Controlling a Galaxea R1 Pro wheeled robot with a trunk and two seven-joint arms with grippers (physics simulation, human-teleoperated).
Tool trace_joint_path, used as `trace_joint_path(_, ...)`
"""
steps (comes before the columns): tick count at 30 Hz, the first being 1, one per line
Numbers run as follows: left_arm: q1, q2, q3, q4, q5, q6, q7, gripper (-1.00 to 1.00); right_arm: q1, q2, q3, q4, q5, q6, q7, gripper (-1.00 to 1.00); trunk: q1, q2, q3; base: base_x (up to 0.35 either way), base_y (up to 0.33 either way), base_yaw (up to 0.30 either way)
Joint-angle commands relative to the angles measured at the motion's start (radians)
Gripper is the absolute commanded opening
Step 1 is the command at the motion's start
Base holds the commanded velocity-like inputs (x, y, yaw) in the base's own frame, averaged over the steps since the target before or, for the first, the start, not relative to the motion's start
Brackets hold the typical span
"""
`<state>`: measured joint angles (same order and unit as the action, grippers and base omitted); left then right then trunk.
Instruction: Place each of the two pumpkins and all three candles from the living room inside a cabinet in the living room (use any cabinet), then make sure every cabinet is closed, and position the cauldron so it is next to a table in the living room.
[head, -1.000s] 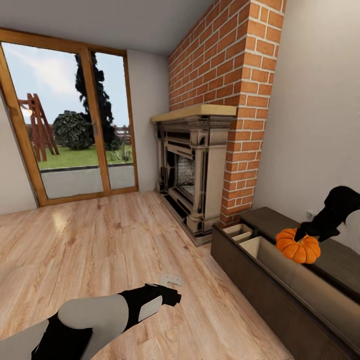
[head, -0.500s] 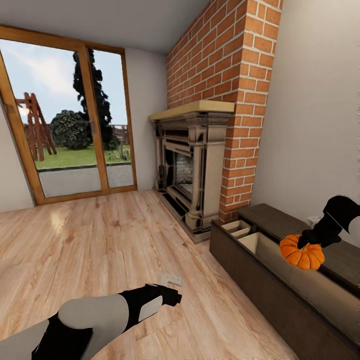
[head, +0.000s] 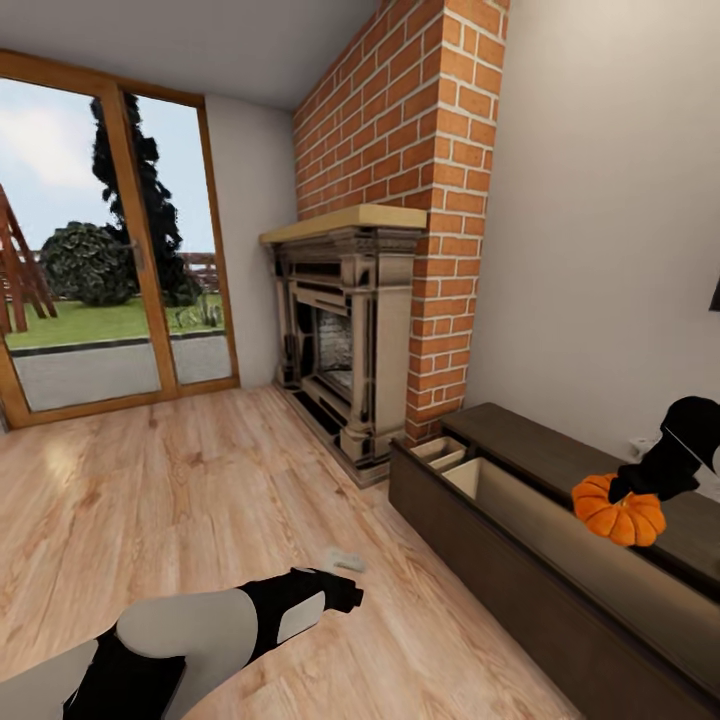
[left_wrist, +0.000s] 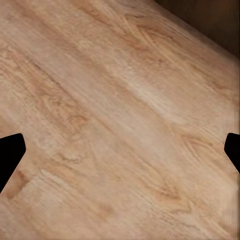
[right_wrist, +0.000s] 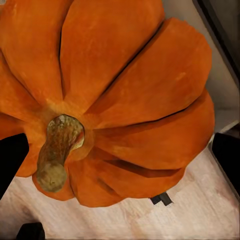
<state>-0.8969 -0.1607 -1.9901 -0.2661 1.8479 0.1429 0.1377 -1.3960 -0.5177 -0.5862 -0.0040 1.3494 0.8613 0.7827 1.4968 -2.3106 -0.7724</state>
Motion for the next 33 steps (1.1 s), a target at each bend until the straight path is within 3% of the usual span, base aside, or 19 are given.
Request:
trace_joint_path(1,-0.002,0.0,-0.004,-0.002,0.005,0.001,0.005,1.0,-0.001,-0.005,-0.011,0.007,0.007,0.002,0.006,-1.0,0.0,-0.001,0.0,0.0,0.0,-0.175)
trace_joint_path(8,-0.002,0.0,-0.004,0.0,0.007,0.004,0.007,1.0,0.001,-0.01,-0.011,0.037,0.004,0.001,-0.019,-1.0,0.0,-0.001,0.003,0.056,0.023,-0.091)
trace_joint_path(22,-0.001,-0.001,-0.004,0.0,0.009,0.007,0.011,1.0,0.001,-0.001,-0.011,0.041,0.005,0.006,-0.034,-1.0,0.0,-0.001,0.004,0.308,0.133,-0.003)
trace_joint_path(33,-0.002,-0.002,-0.004,-0.002,0.008,0.003,0.008,1.0,0.002,-0.008,-0.011,0.041,0.004,0.004,-0.042,-1.0,0.0,-0.001,0.014,0.146,0.005,-0.202)
